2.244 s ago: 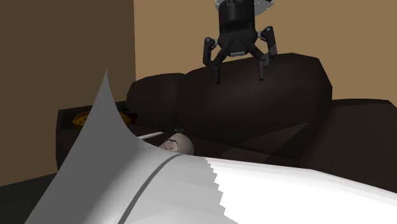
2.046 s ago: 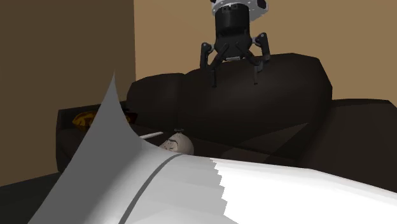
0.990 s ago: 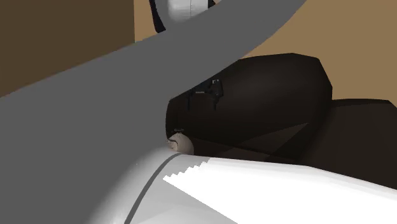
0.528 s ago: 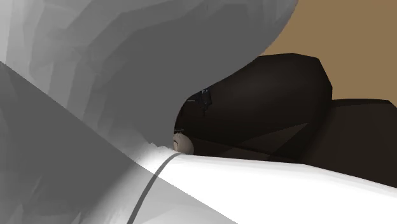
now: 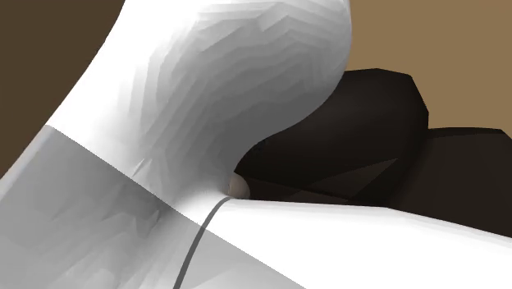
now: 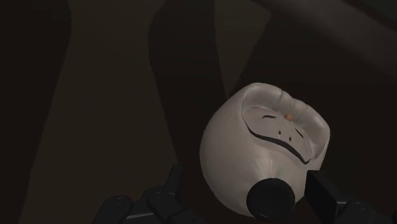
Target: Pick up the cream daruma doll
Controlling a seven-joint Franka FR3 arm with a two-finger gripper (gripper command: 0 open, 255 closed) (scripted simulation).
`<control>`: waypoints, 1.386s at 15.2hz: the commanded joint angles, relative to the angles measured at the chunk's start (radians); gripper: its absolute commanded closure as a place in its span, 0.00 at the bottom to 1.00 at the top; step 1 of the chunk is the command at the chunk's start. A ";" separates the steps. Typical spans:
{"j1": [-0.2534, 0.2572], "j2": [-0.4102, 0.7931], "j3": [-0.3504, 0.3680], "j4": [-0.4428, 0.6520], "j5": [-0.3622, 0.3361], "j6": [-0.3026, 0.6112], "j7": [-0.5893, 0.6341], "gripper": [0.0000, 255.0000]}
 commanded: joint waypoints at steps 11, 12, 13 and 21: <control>0.057 0.217 -0.003 0.169 -0.045 0.043 0.038 0.00; 0.057 0.217 -0.003 0.168 -0.045 0.043 0.038 0.00; 0.057 0.217 -0.003 0.169 -0.045 0.043 0.038 0.00; 0.058 0.217 -0.003 0.169 -0.045 0.043 0.038 1.00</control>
